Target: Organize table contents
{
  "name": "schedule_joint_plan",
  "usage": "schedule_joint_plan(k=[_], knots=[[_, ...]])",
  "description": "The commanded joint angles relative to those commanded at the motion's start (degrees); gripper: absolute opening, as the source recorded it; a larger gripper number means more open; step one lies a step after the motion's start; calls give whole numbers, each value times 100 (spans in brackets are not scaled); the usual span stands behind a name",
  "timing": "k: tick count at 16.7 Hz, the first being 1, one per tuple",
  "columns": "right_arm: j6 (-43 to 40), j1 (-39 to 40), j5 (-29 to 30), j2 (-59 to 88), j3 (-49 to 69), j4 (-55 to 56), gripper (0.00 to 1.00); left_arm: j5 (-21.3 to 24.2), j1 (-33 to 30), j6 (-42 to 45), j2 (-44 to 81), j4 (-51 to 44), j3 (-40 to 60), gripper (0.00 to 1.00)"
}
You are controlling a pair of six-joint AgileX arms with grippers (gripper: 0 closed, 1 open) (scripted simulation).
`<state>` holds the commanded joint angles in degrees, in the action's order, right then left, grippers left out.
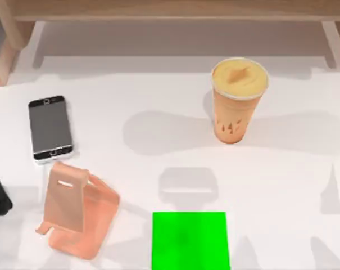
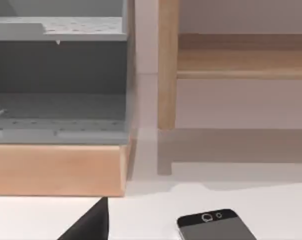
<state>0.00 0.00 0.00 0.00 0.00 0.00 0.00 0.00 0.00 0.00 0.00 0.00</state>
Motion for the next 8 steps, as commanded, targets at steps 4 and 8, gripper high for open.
schedule_joint_plan(k=[4,8], knots=[[0,0,0,0,0,0,100,-2,23,92,189,-164,175,100],[0,0,0,0,0,0,100,0,124,545,1281,-1012,1054,100]])
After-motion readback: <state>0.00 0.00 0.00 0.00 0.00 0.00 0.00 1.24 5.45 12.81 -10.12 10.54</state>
